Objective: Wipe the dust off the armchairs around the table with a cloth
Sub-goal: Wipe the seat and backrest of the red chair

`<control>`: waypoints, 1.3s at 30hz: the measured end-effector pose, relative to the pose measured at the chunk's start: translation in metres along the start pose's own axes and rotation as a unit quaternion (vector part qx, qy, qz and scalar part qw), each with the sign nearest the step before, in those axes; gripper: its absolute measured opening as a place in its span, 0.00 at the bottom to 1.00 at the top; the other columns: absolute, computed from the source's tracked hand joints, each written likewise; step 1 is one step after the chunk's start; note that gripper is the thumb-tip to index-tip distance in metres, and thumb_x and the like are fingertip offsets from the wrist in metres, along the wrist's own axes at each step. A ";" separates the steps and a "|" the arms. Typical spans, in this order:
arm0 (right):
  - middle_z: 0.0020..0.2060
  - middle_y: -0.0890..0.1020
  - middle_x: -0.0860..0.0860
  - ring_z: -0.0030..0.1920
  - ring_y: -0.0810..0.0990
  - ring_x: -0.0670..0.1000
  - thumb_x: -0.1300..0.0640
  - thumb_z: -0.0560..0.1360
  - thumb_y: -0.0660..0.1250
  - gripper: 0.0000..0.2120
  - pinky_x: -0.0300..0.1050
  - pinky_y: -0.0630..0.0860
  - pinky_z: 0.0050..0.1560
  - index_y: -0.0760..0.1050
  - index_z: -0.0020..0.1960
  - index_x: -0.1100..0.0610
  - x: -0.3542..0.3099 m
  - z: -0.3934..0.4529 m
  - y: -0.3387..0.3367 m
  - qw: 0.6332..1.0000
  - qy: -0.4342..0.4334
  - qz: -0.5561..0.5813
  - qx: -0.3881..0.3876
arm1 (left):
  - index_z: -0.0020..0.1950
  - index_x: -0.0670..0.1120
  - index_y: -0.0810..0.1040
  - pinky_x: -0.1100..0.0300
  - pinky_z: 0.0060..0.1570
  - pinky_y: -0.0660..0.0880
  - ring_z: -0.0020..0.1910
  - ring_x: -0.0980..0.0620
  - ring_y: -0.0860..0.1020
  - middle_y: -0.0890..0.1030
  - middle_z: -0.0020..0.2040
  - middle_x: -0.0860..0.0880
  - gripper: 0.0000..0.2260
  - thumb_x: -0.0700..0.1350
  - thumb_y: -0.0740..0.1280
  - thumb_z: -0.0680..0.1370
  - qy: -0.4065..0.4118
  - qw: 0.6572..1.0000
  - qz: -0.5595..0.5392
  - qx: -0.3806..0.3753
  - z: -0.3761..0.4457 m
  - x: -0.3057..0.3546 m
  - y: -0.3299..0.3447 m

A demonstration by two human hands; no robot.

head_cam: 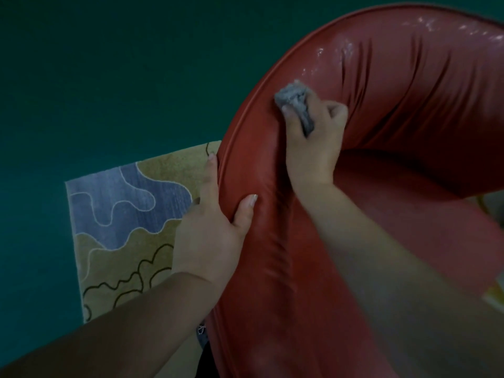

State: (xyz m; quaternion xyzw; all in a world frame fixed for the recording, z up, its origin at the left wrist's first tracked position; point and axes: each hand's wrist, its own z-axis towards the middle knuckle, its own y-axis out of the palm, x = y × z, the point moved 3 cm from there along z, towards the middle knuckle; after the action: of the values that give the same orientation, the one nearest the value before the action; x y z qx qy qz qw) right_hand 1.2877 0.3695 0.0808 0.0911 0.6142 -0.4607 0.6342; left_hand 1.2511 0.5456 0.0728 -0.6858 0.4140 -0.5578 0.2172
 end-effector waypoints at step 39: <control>0.49 0.67 0.51 0.49 0.72 0.49 0.58 0.74 0.70 0.17 0.32 0.69 0.58 0.77 0.63 0.55 0.001 -0.016 0.002 1.000 0.002 0.002 0.009 | 0.76 0.62 0.45 0.61 0.40 0.67 0.38 0.56 0.70 0.80 0.50 0.47 0.35 0.69 0.55 0.73 0.047 0.997 -0.034 0.053 -0.009 -0.002 -0.002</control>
State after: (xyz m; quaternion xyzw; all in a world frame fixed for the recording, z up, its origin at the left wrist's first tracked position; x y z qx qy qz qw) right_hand 1.2781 0.3813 0.0752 0.0994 0.6108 -0.4646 0.6333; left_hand 1.2437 0.5496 0.0760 -0.6603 0.3701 -0.6173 0.2147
